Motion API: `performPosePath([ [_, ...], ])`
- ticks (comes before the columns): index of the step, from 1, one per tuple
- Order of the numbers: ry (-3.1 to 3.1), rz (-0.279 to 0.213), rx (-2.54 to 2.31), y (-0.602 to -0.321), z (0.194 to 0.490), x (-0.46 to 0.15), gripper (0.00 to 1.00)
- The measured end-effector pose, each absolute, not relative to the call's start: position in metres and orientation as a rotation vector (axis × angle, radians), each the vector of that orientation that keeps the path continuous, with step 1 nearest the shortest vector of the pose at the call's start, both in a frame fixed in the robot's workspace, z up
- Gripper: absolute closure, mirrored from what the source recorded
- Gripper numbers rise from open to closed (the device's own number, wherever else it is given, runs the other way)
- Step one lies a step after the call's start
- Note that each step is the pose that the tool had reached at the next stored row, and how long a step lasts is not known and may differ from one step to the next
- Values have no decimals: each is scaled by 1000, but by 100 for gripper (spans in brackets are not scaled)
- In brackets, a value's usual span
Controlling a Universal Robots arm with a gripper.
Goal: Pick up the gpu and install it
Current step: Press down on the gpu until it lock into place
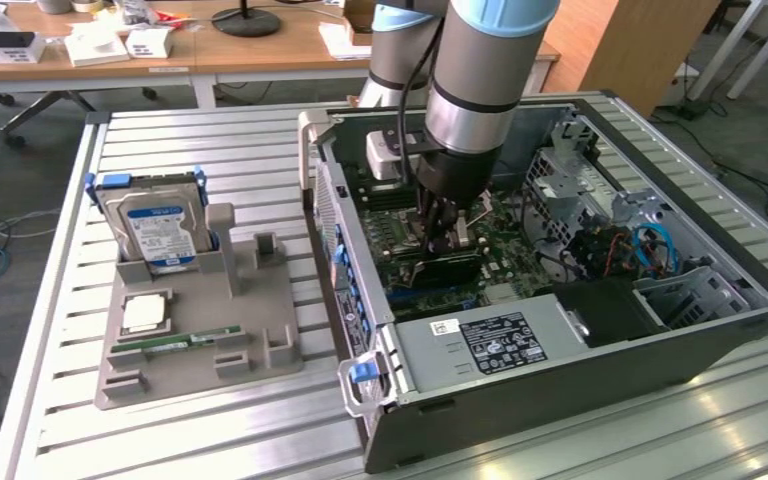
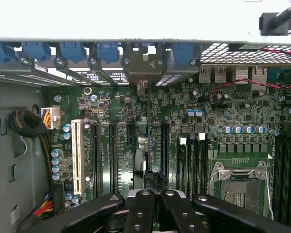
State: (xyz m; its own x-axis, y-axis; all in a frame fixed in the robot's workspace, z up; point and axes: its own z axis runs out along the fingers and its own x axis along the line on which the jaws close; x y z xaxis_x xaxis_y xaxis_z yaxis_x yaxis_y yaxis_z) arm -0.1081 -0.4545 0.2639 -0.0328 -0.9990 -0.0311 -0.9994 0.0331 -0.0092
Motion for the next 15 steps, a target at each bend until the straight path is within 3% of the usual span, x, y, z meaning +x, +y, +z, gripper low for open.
performPosePath([
  [15, 2237, 23, -2165, -455, 265, -108, 89],
])
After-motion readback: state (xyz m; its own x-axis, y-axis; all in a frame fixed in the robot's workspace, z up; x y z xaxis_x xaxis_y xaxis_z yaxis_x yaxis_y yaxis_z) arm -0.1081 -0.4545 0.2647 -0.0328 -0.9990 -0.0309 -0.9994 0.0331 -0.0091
